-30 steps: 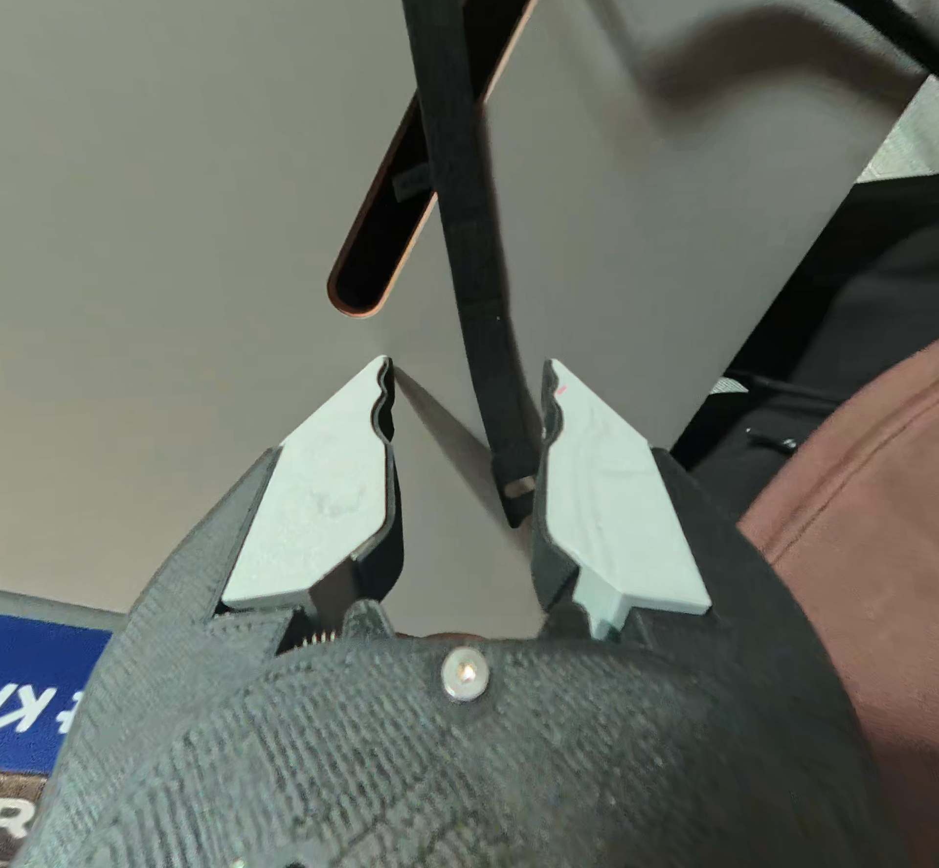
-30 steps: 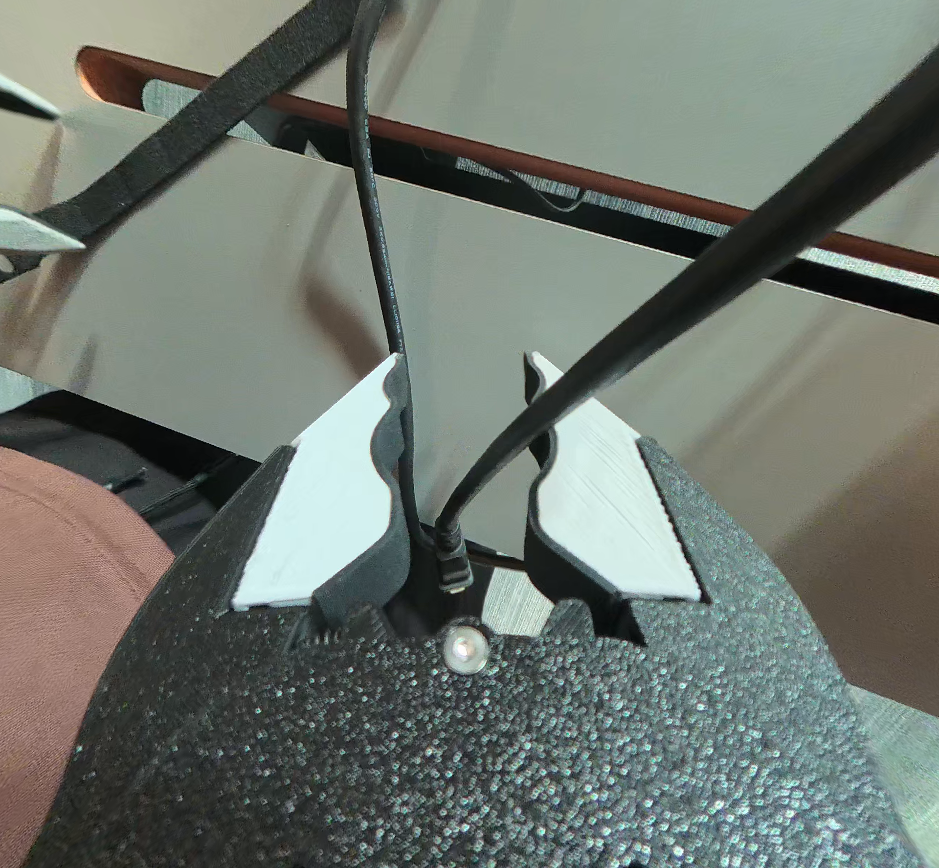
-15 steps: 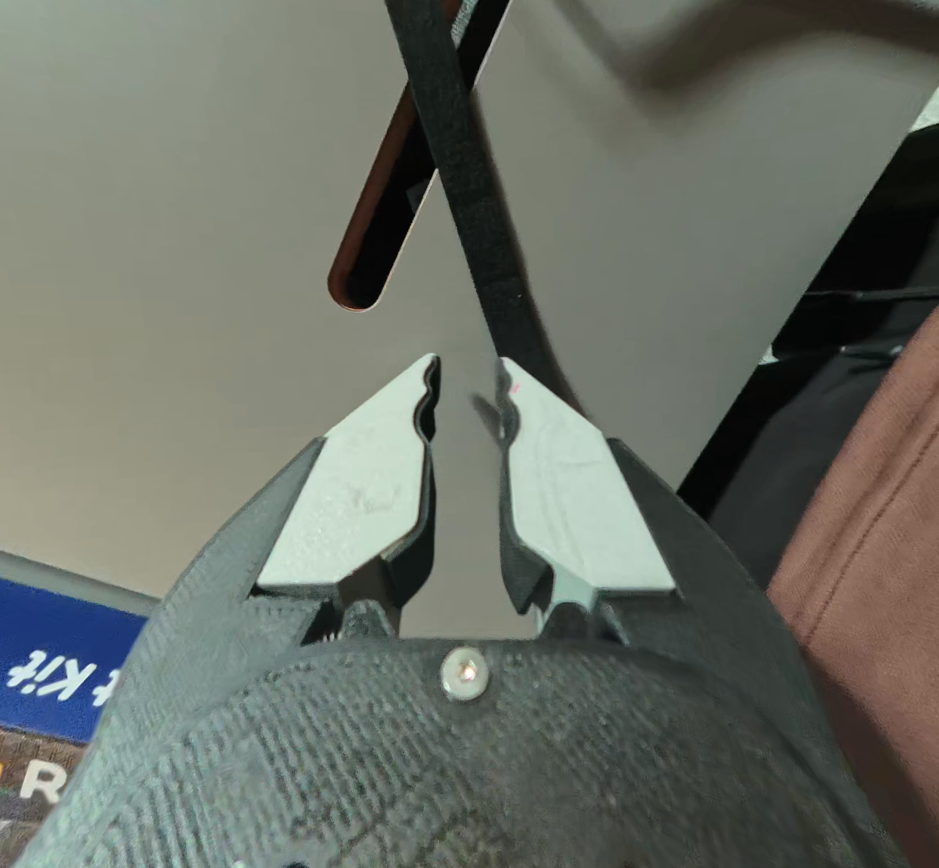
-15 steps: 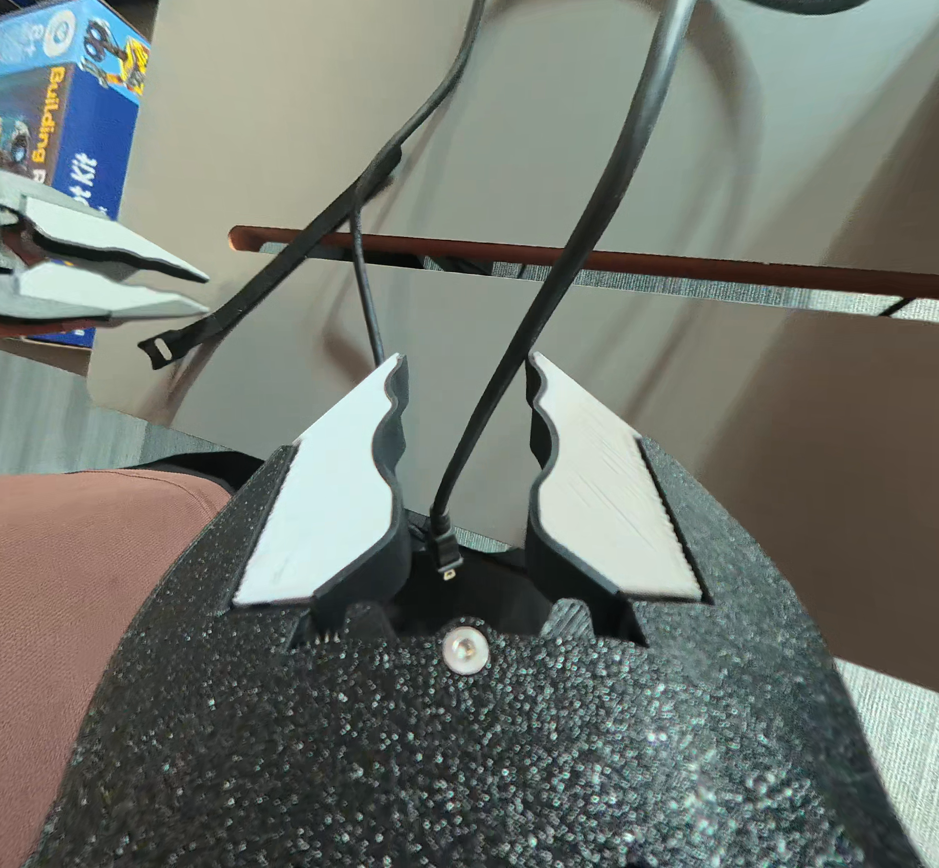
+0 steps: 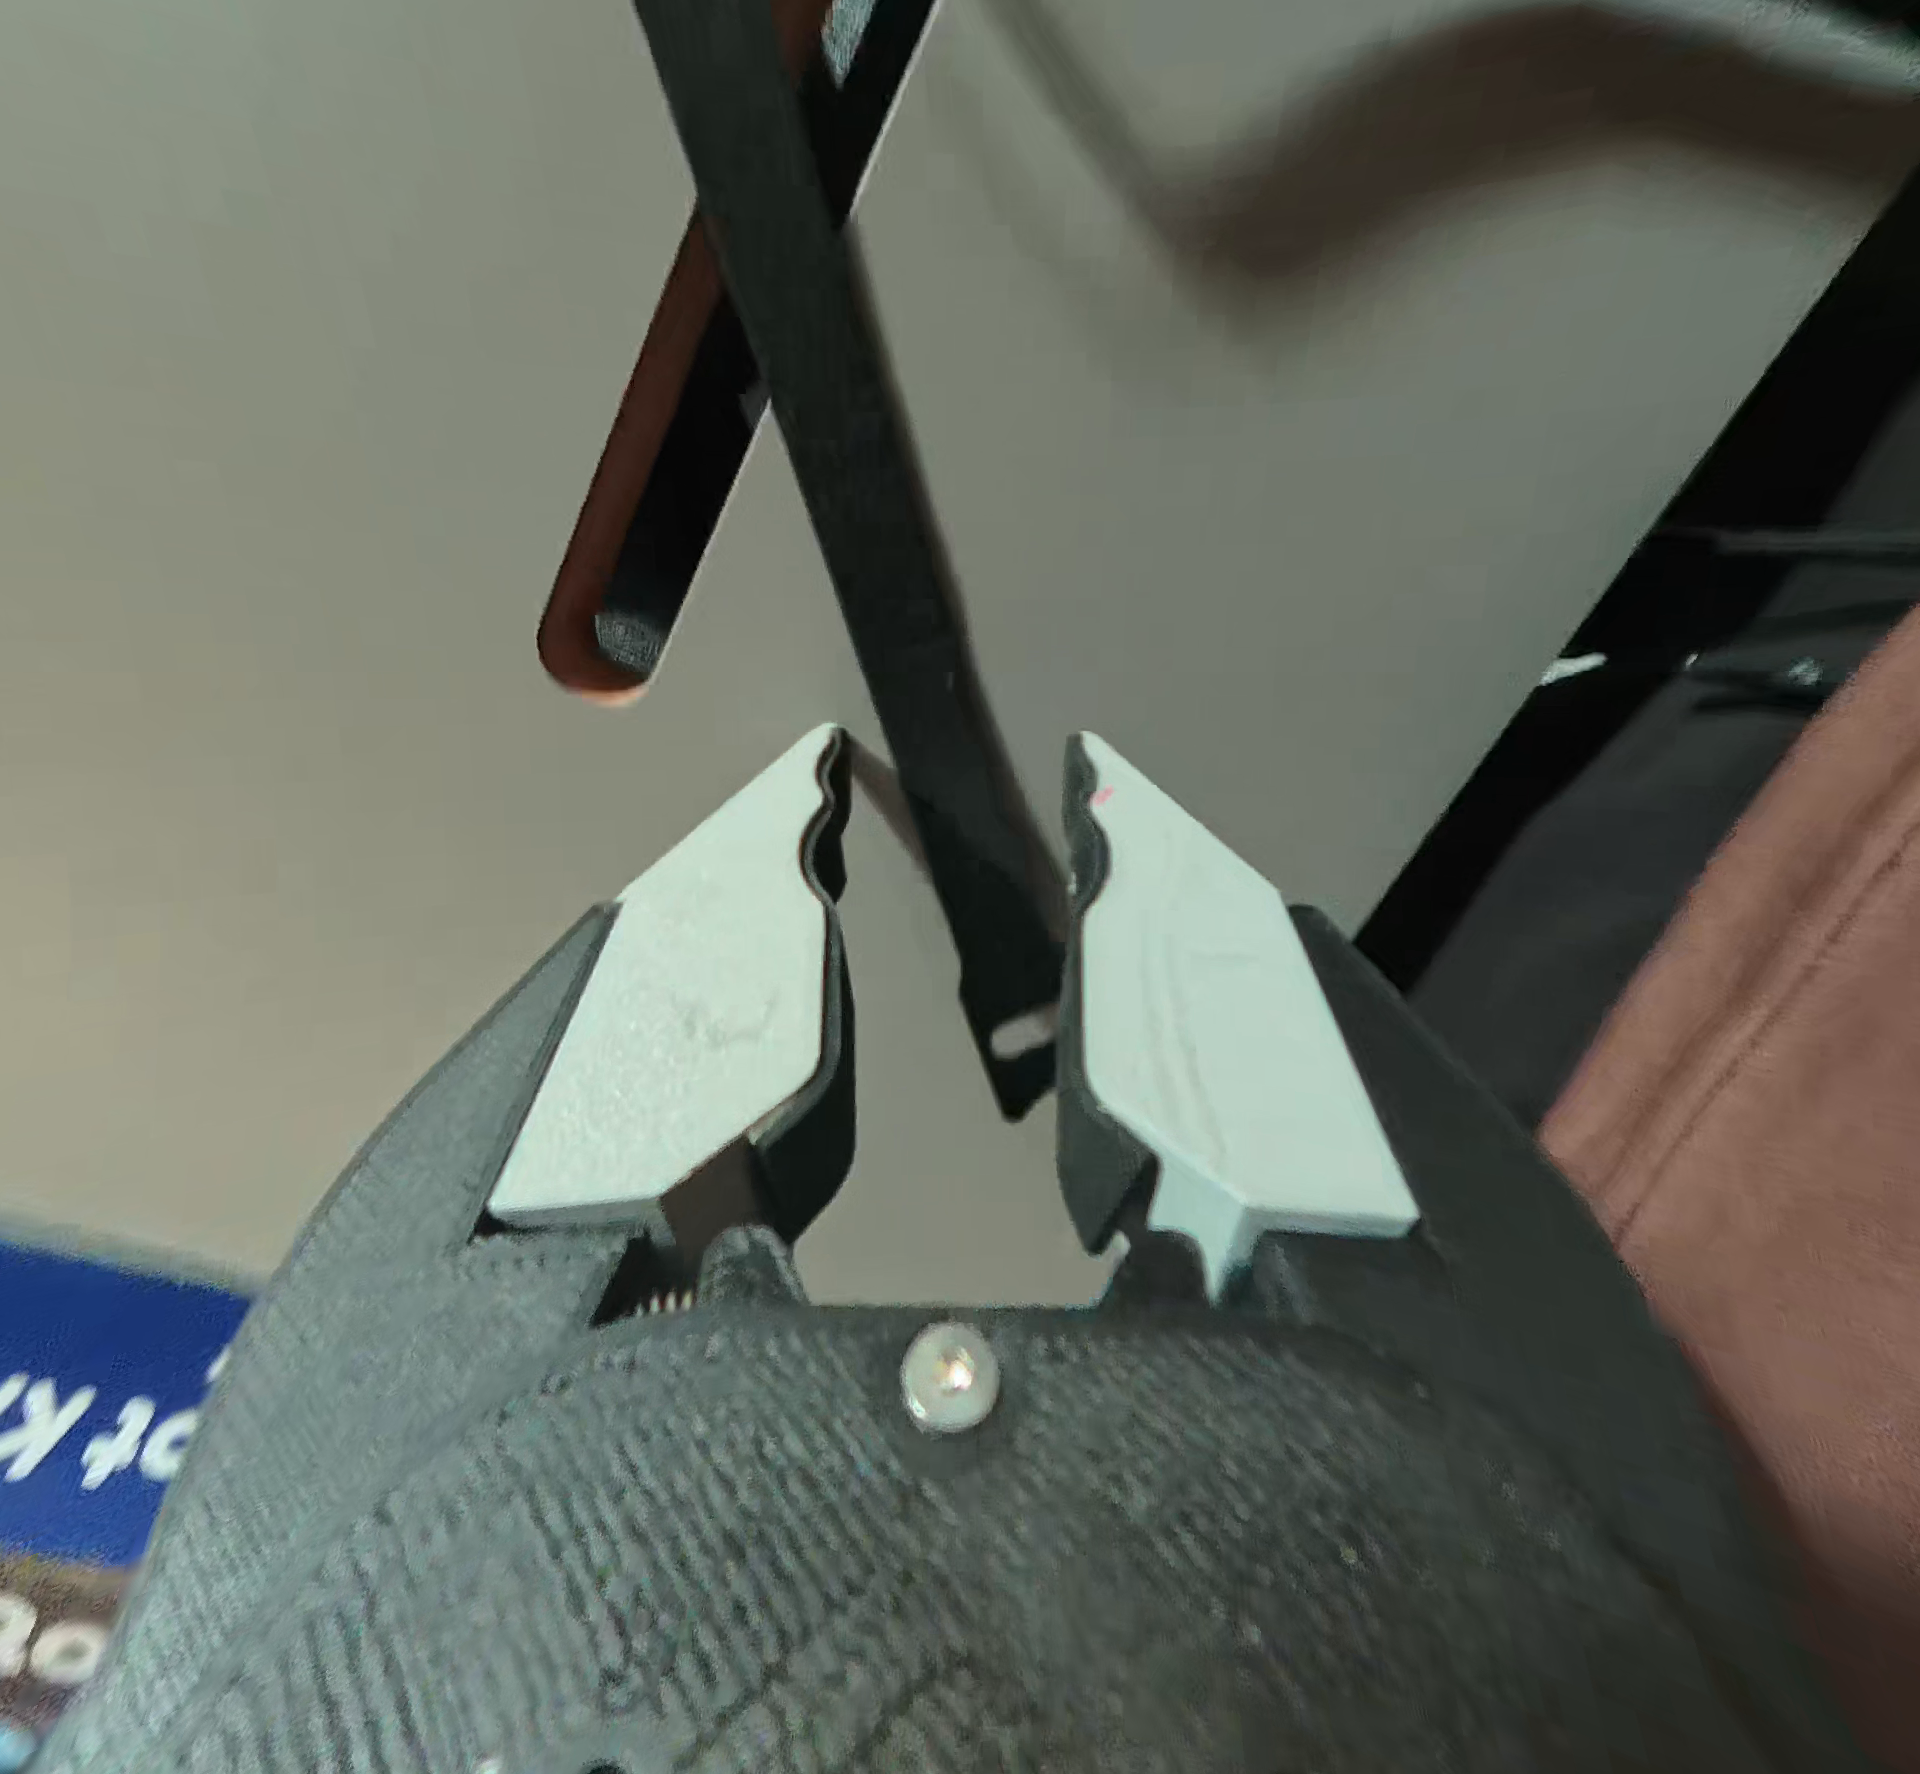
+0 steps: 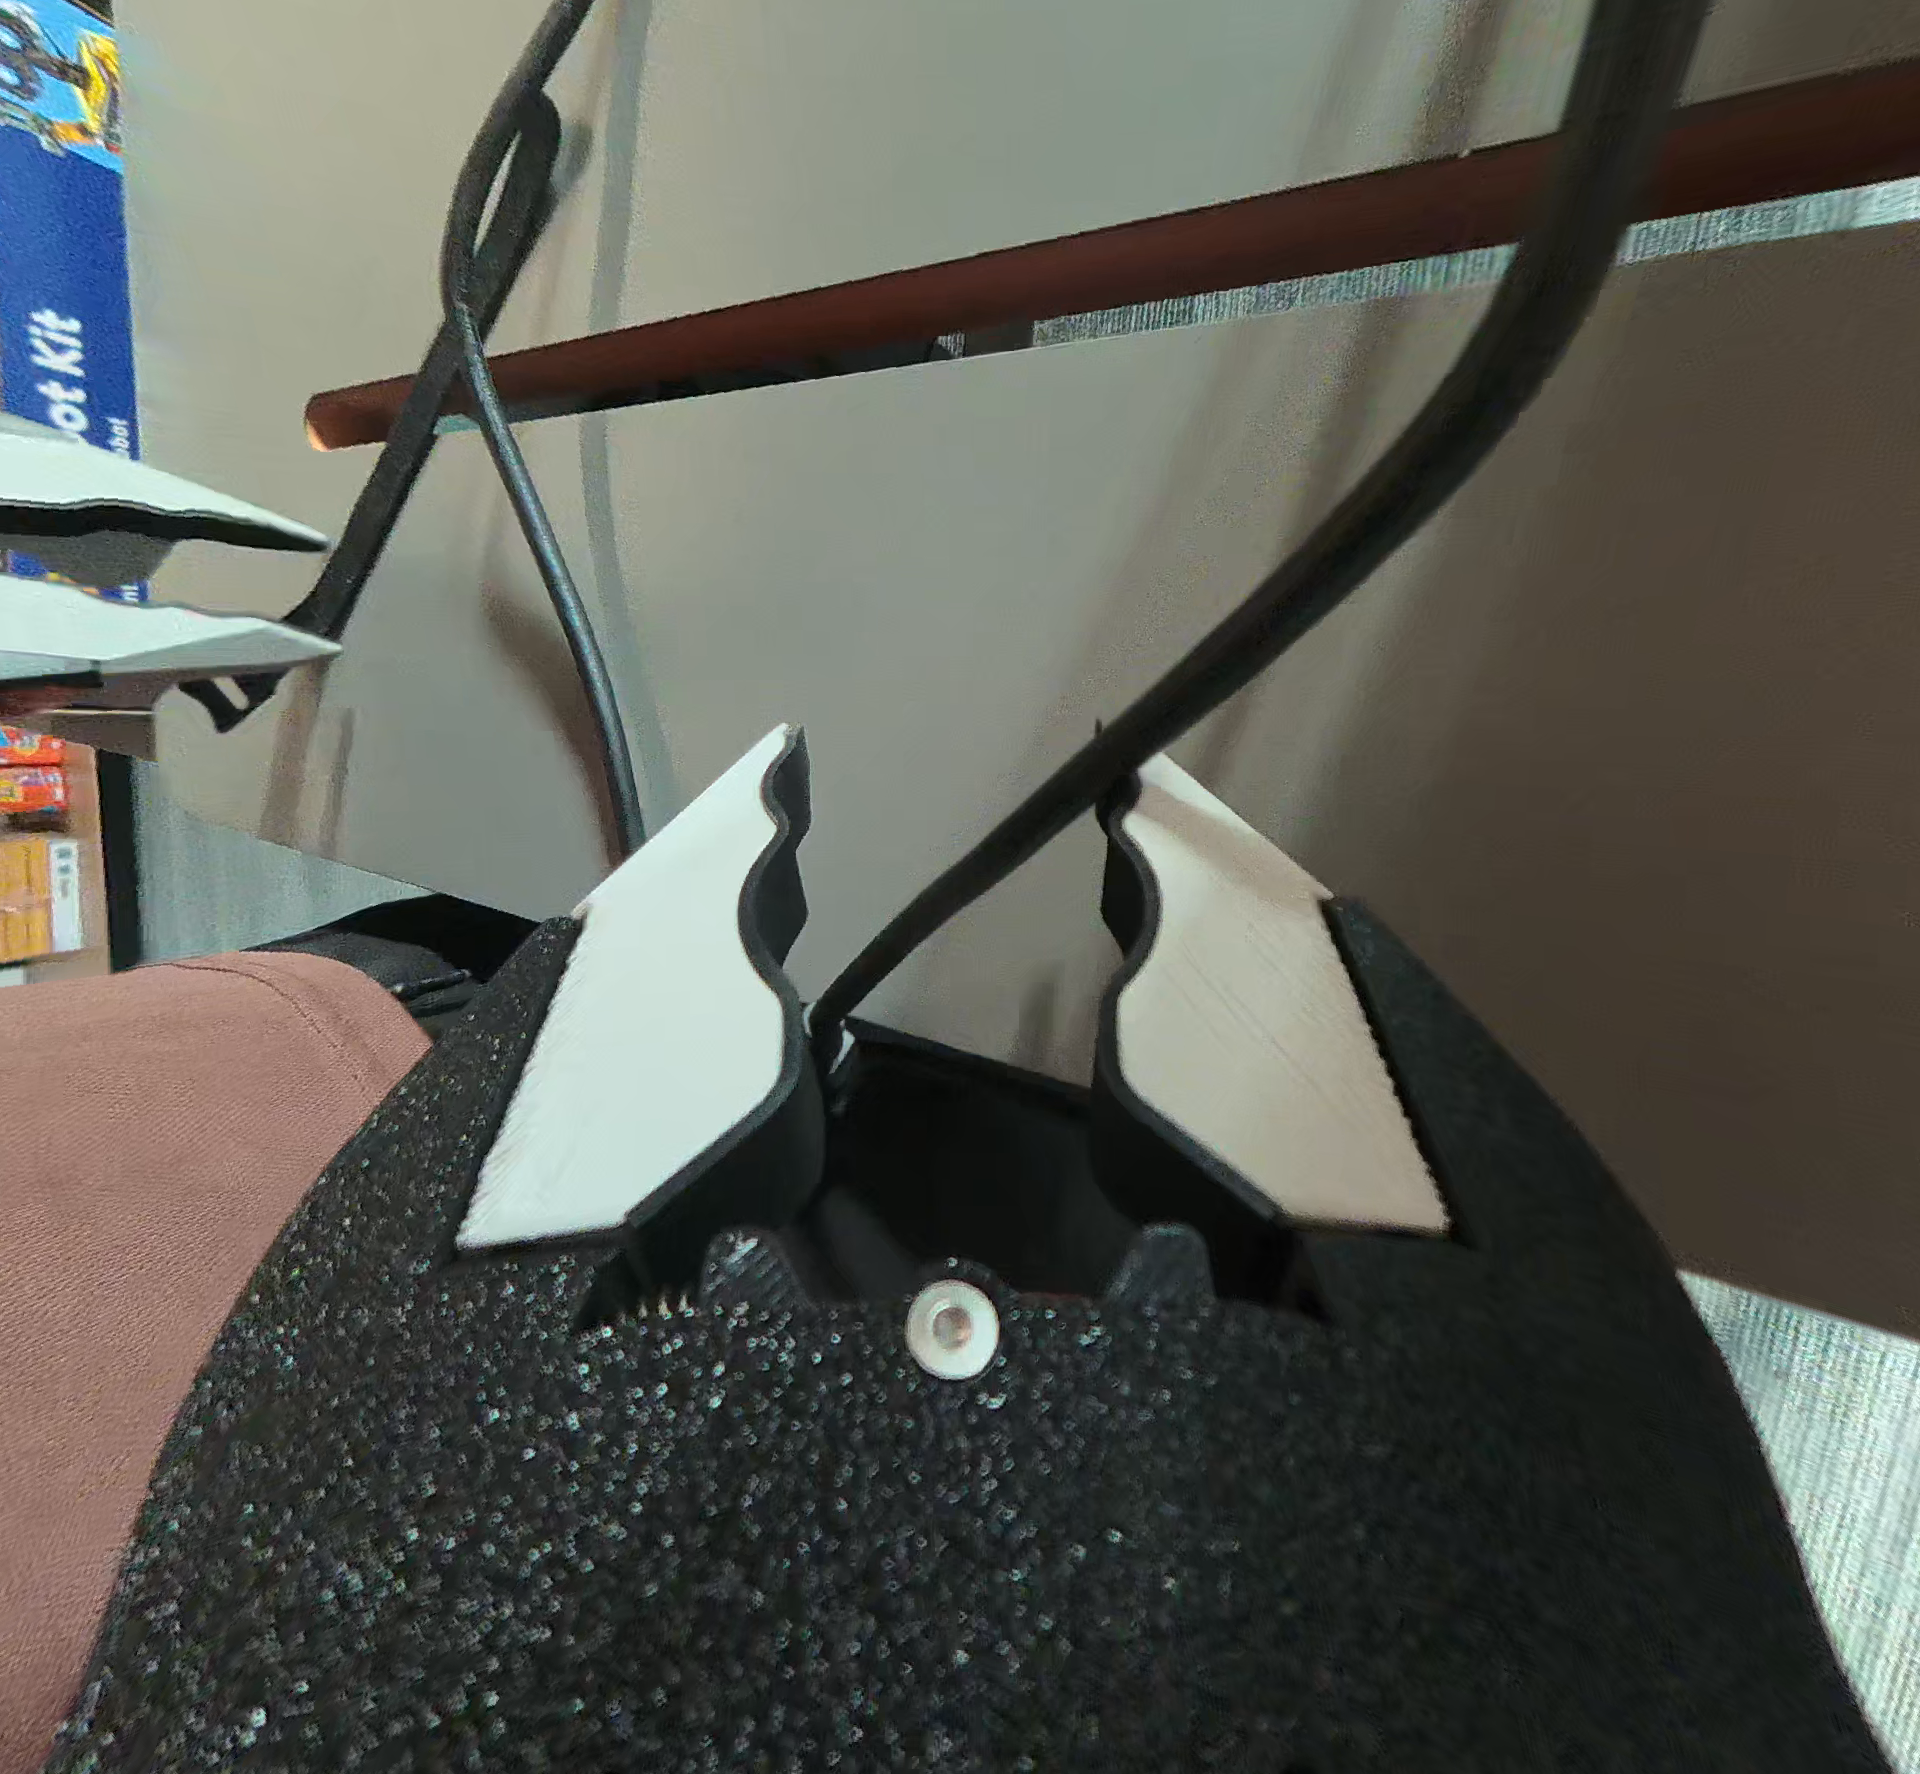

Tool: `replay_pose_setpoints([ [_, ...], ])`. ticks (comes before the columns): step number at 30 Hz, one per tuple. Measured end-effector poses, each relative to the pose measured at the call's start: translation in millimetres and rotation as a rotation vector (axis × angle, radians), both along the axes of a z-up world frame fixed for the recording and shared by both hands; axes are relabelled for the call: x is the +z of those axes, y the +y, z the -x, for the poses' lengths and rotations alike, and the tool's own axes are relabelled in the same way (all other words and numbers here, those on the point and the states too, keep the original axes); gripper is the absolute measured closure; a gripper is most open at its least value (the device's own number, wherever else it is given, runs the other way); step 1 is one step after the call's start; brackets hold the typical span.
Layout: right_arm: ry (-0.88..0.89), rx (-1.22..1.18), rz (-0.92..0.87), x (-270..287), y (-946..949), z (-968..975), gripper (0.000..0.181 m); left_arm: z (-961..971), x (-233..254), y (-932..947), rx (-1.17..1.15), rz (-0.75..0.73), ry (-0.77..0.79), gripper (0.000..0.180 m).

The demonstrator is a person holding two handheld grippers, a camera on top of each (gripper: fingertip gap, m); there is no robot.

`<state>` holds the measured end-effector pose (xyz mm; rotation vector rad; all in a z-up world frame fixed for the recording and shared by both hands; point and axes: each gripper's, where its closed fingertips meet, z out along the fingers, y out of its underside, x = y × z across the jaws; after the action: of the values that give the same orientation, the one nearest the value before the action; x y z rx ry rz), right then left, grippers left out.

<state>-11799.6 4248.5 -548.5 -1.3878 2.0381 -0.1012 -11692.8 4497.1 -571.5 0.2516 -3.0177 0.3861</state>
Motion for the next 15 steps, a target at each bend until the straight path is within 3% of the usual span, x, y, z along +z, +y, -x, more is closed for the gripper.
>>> replay_pose_setpoints([
  [5,0.016,0.072,-0.003,-3.9,9.6,-14.6,0.126,-10.1,-2.7,-25.2,-0.003,0.043,-0.018,0.180],
  [15,-0.107,-0.074,0.057,32.3,-40.9,-5.0,0.126,-23.1,26.7,-2.2,0.080,0.044,0.069,0.174],
])
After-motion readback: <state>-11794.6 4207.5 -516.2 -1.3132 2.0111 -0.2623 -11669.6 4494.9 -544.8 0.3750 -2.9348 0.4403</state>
